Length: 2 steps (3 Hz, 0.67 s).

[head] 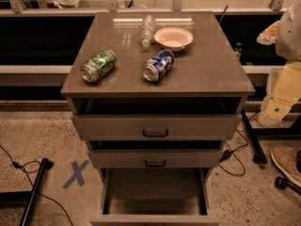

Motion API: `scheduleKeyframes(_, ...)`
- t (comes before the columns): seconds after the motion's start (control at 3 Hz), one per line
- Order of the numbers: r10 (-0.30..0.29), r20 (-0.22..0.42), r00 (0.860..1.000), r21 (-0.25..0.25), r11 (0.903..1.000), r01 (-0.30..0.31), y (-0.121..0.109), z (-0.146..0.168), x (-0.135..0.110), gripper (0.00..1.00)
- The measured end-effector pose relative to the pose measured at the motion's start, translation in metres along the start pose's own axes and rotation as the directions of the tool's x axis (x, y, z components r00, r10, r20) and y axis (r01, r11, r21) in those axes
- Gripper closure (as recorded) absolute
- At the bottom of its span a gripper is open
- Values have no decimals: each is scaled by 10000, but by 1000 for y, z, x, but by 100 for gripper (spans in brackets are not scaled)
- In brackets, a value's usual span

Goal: Place pepsi can into bottom drawer

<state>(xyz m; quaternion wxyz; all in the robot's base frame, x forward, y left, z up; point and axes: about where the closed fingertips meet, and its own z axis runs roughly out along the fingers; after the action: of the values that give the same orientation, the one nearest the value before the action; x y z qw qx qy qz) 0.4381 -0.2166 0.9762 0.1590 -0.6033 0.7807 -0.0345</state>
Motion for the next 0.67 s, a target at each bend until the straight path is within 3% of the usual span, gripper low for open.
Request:
scheduleKeyframes(0.33, -2, -1, 10000, 1, 10000, 2, 0, 0, 0, 0)
scheduleKeyframes(0.67, -340, -266, 9991, 172, 9993, 345, -25, 11, -22, 0)
